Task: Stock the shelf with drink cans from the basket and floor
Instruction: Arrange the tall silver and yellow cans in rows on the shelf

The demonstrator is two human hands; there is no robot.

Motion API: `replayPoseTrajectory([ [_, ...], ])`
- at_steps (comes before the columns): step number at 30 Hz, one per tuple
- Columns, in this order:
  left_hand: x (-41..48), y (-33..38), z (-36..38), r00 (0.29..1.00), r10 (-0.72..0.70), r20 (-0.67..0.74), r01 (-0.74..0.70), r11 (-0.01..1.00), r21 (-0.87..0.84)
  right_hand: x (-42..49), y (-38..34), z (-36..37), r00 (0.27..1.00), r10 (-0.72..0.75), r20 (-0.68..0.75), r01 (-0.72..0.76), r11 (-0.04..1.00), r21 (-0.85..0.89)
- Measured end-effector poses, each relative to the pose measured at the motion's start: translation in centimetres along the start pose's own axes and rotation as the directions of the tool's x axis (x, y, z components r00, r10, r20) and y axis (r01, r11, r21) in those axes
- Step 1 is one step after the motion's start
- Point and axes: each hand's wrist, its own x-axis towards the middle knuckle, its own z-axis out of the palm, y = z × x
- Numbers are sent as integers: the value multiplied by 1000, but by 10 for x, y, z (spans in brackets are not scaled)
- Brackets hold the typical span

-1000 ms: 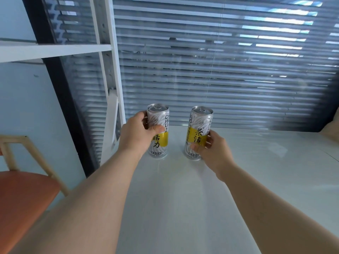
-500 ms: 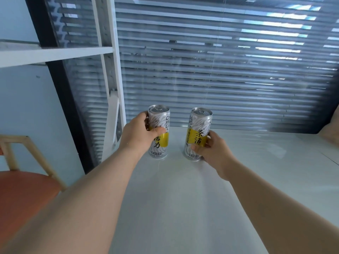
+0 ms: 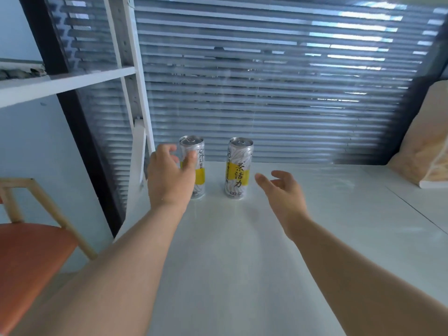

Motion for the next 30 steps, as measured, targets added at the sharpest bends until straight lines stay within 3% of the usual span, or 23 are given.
replayPoseTrajectory([
  [8, -93, 44, 6, 970, -76, 233, 106, 987, -122, -62, 9, -67, 995, 4, -99, 1, 998, 58],
  [20, -304, 128, 30, 883, -16, 469, 76, 991, -108, -191, 60, -259, 955, 29, -295, -16, 999, 47],
  [25, -391, 149, 50, 812, 7, 583, 41, 997, -69, -248, 107, -343, 906, 92, -412, -86, 996, 32],
  [30, -476, 141, 84, 677, -51, 734, 116, 993, -38, -303, 179, -410, 858, 195, -476, -219, 976, 5],
])
